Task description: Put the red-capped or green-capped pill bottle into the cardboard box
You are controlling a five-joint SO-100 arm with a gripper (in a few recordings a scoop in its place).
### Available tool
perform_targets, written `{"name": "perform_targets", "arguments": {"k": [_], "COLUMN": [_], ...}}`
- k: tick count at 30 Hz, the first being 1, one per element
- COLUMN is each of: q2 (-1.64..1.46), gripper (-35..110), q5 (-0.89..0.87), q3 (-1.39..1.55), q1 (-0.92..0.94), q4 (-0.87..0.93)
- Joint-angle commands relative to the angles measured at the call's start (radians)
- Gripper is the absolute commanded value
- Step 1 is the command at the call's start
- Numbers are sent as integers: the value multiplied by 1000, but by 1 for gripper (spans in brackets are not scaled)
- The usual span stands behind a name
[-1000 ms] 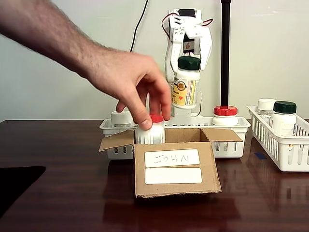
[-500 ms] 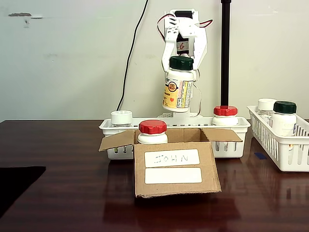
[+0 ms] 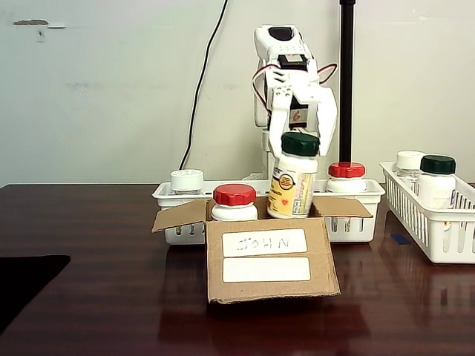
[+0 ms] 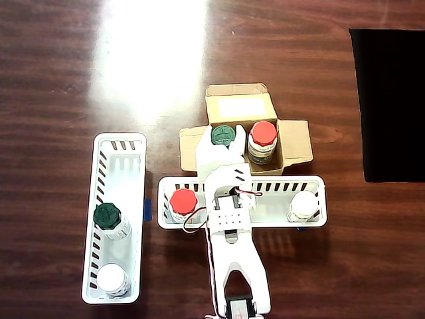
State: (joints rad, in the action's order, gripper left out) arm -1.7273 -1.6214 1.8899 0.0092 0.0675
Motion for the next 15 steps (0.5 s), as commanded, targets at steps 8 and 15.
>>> {"name": "perform_targets", "arguments": {"k": [8, 15], "q2": [95, 95], "gripper": [29, 55], "q5": [-89, -61], "q3": [-3, -15], "q1": [23, 3], "q4": [-160, -158]}}
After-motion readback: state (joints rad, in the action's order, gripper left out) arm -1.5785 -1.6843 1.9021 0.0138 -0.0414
